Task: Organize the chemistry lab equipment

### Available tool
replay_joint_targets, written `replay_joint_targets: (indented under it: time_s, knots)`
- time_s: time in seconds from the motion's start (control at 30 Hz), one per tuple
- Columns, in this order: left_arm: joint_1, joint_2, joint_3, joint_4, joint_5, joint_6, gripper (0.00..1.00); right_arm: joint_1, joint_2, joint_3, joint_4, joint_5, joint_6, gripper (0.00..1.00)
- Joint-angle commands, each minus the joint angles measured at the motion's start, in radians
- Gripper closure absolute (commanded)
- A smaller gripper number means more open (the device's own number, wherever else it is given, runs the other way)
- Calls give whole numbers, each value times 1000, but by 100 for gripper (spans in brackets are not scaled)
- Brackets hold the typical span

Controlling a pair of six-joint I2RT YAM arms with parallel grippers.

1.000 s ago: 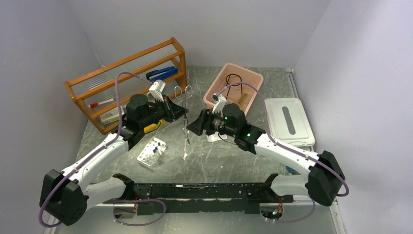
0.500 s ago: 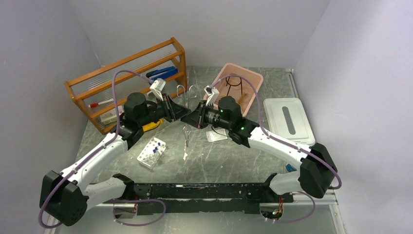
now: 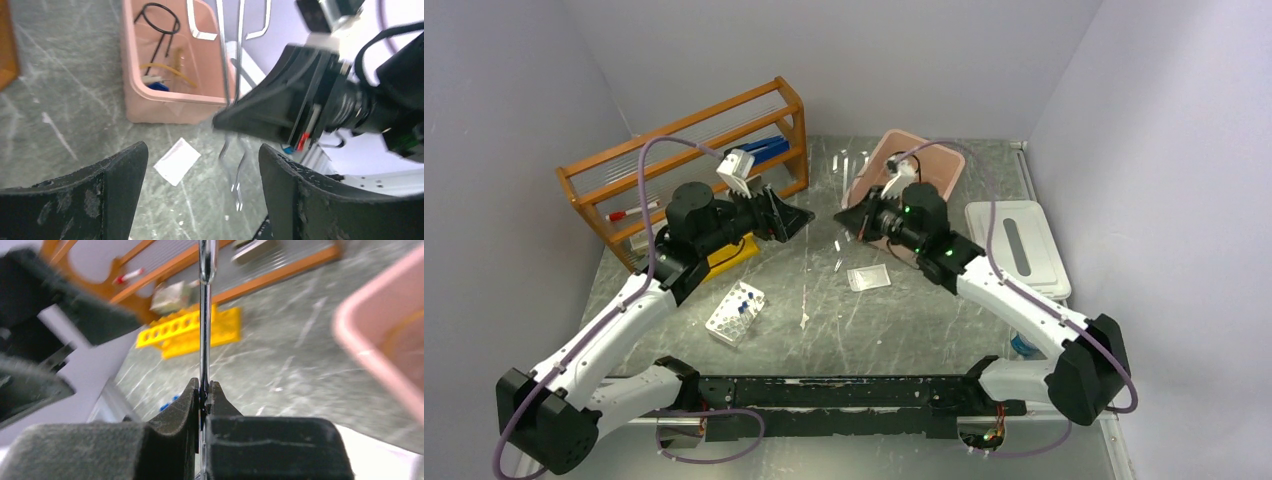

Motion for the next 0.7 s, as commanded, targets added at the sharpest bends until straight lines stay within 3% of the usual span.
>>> replay_joint_targets:
  time_s: [0.0, 0.17, 0.27, 0.67]
  knots:
    - [4, -37, 29, -89, -112, 143, 15, -110, -27, 124, -193, 192, -85, 100]
    - [4, -61, 3, -130, -166, 196, 16, -241, 53, 256, -417, 434, -72, 100]
    - [4, -72, -6, -128, -144, 200, 17, -301, 125, 313, -494, 501, -58, 100]
    - [4, -95, -16, -130, -147, 188, 18, -393, 378, 412, -507, 523, -128, 100]
